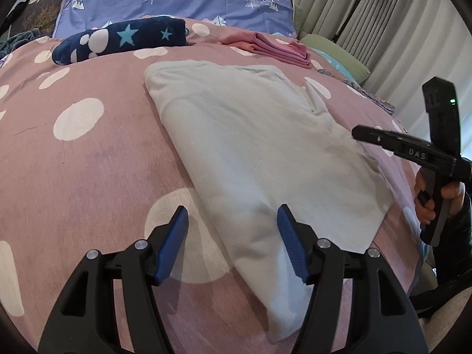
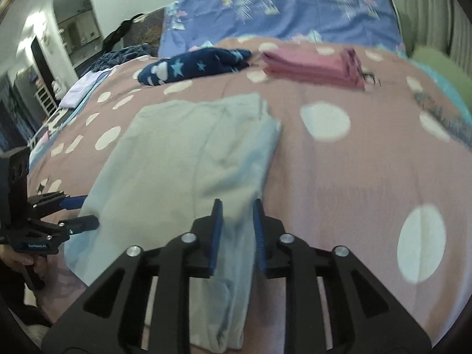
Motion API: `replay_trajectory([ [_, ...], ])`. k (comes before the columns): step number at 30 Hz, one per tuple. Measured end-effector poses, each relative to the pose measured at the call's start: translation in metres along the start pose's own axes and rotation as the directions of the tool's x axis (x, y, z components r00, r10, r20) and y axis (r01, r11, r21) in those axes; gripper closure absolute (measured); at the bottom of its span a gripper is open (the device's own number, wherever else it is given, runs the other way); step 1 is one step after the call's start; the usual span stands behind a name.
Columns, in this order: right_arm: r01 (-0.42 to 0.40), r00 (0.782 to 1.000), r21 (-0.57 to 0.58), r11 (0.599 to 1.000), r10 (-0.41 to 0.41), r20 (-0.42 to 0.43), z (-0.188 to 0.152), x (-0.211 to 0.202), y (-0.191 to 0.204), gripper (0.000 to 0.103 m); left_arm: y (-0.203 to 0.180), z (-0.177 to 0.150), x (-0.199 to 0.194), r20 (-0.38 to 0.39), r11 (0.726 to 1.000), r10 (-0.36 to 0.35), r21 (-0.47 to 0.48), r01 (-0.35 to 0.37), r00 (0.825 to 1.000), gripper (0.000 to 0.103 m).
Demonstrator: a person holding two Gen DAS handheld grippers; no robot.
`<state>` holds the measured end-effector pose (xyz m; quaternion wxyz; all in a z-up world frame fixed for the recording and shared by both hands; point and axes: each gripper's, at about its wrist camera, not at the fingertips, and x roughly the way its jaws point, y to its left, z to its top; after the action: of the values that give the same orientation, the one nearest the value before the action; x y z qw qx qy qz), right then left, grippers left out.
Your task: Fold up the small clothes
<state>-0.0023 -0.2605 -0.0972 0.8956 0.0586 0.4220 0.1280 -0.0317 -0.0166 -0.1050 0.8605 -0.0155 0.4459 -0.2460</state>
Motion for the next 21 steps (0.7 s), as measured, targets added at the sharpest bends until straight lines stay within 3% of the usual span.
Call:
replay_trajectory([
  [6,-0.121,0.988,0.157,0.980,0.135,-0.079,-0.004,0.011,-0.021,0.068,-0.004,-0.002,0.001,-0.006,1.000,-0.003,0.006,0.003,1.000,0.040],
  [21,-0.243,0.957,0.205,0.948,0.269,-0.108,0.005,0.041,-0.030,0.064,0.001,0.009,0.021,-0.025,0.997,-0.074,0.009,0.074,0.997,0.032],
])
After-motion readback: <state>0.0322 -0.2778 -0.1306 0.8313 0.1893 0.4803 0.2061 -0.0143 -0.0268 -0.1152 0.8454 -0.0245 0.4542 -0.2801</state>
